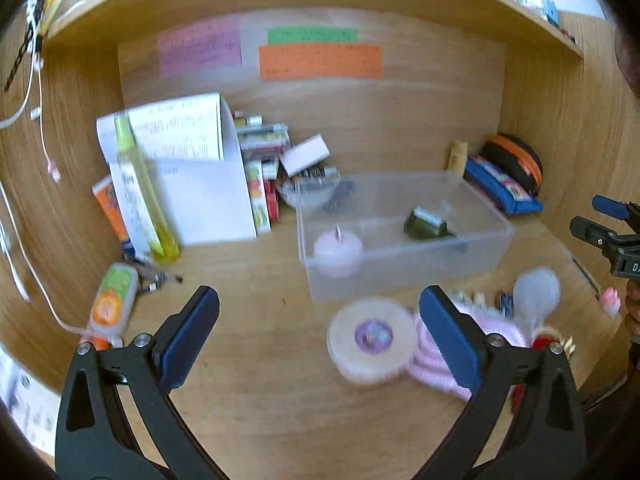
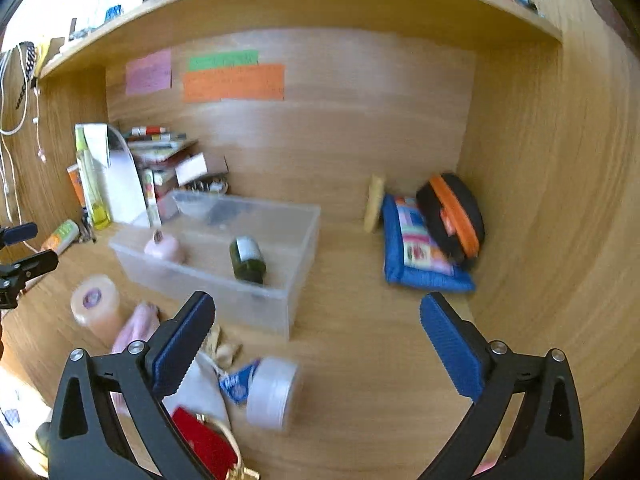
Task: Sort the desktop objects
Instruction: 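Grasp the white tape roll with the right gripper while the left grasps the cream tub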
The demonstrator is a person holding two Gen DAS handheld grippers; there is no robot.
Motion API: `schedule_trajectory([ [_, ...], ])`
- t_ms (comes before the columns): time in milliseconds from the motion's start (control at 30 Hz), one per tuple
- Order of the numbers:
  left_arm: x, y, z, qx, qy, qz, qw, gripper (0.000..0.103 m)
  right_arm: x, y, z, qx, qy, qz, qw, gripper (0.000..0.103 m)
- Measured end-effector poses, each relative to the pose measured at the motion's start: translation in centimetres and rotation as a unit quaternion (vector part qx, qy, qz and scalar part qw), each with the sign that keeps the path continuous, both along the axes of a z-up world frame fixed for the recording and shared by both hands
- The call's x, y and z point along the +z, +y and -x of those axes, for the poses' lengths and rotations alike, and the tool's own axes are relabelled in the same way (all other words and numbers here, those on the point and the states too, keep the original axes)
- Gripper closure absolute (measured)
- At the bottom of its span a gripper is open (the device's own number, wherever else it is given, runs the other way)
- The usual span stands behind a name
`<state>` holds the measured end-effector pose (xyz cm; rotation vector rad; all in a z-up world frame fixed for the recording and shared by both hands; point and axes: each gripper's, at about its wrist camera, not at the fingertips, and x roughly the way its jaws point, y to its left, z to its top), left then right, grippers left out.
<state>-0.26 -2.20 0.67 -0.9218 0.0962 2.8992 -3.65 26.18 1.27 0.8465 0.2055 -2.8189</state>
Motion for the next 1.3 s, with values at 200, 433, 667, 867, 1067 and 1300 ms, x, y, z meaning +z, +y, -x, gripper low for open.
schedule_trajectory([
  [200,-3.2,0.7,-1.3,0.000,-0.029,-0.013,0.9995,0.001,-3.8,0.5,-1.3,-0.011,-0.044,0.024,0.999,0.001],
  [433,-6.3,1.2,-0.3,0.018,-0.072,-0.041,0.9964,0.001,-7.2,0.0,-0.8,0.006,-0.095,0.028,0.995,0.012],
  [667,-7.1,1.2,0.6,0.048,-0.070,-0.050,0.9951,0.001,-8.8,-0.5,0.5,0.019,-0.123,0.032,0.992,0.040],
  [867,-7.3,1.8,1.6,0.043,-0.071,-0.048,0.9954,0.001,-9.2,-0.6,1.0,0.029,-0.131,0.035,0.990,0.055],
  [1067,-7.8,2.2,3.3,0.023,-0.097,-0.075,0.9922,0.018,-9.6,-0.6,1.6,0.033,-0.148,0.034,0.988,0.062],
  [1300,-7.9,2.3,4.1,0.020,-0.112,-0.087,0.9898,0.026,-9.6,-0.5,2.3,0.030,-0.155,0.039,0.987,0.075],
])
